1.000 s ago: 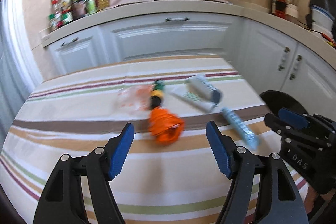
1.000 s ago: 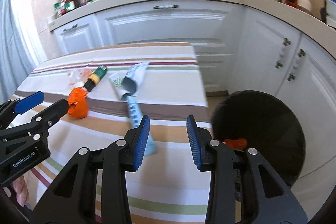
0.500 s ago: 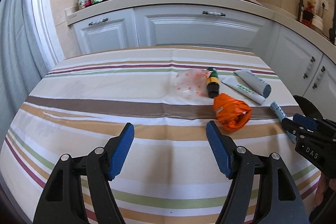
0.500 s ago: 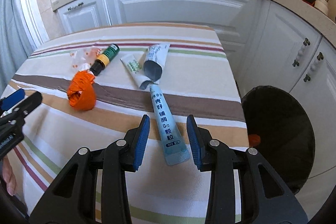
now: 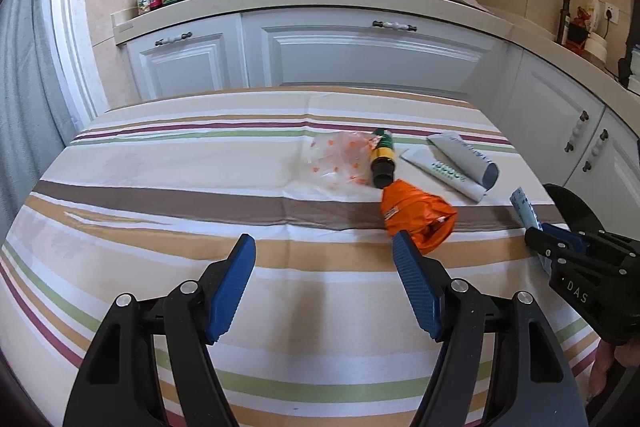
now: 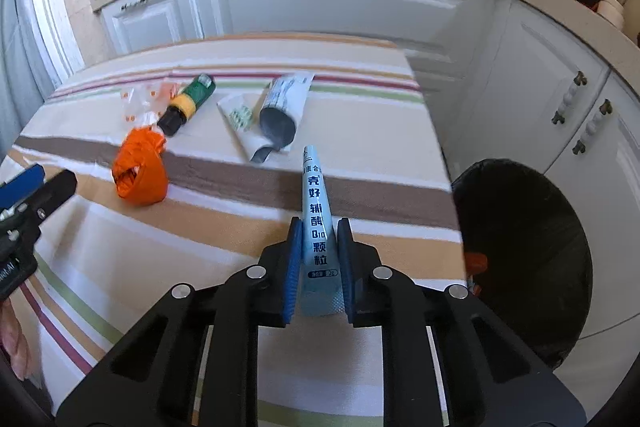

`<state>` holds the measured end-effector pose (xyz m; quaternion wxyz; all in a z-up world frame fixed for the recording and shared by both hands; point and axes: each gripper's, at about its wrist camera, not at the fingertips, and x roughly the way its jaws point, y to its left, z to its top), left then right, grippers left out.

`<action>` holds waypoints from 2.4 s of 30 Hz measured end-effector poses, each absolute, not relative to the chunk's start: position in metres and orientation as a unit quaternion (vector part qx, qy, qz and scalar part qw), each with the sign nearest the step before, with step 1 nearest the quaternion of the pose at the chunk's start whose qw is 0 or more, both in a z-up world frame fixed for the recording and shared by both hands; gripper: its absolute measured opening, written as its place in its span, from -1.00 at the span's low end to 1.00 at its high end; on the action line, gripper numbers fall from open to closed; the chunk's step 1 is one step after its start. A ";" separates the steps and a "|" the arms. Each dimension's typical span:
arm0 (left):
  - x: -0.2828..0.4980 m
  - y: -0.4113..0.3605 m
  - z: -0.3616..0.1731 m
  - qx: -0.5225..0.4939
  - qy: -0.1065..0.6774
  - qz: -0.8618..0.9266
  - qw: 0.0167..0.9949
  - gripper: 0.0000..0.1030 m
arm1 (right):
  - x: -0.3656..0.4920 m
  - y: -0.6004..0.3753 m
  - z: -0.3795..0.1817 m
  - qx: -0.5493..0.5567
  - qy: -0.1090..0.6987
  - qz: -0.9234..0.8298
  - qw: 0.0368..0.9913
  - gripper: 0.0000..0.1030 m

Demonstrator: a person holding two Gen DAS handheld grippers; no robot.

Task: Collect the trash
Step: 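Grasp the light-blue tube with the right gripper, then grasp the orange printed bag with the left gripper while the right gripper holds the blue tube, then carry the bag and tube over the black bin and open both grippers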

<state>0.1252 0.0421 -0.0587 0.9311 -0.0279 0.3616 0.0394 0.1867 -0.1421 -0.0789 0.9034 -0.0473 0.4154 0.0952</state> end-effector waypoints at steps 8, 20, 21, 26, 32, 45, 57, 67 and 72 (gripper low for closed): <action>0.140 0.021 -0.056 -0.024 0.359 0.016 0.933 0.37 | 0.189 -0.161 -0.058 -0.022 0.373 0.076 0.925 -0.66; 0.174 0.007 -0.071 -0.020 0.392 0.001 0.920 0.37 | 0.204 -0.183 -0.063 0.000 0.373 0.067 0.925 -0.66; 0.175 0.006 -0.071 -0.021 0.393 0.000 0.919 0.37 | 0.205 -0.183 -0.063 0.001 0.374 0.068 0.925 -0.66; 0.179 0.003 -0.071 -0.027 0.398 -0.007 0.917 0.37 | 0.205 -0.185 -0.065 0.003 0.374 0.070 0.925 -0.66; 0.177 -0.001 -0.064 -0.035 0.390 -0.010 0.920 0.37 | 0.203 -0.185 -0.065 0.006 0.373 0.071 0.925 -0.66; 0.191 -0.005 -0.080 -0.031 0.415 -0.016 0.909 -0.04 | 0.202 -0.187 -0.069 0.009 0.380 0.071 0.922 -0.66; 0.170 -0.006 -0.071 -0.004 0.393 -0.020 0.919 -0.30 | 0.193 -0.189 -0.066 0.011 0.377 0.073 0.923 -0.66; 0.144 -0.003 -0.046 0.001 0.360 -0.015 0.933 -0.30 | 0.168 -0.191 -0.052 0.012 0.360 0.070 0.930 -0.66; 0.132 -0.009 -0.038 0.004 0.349 -0.023 0.937 -0.30 | 0.152 -0.194 -0.044 0.012 0.352 0.063 0.934 -0.66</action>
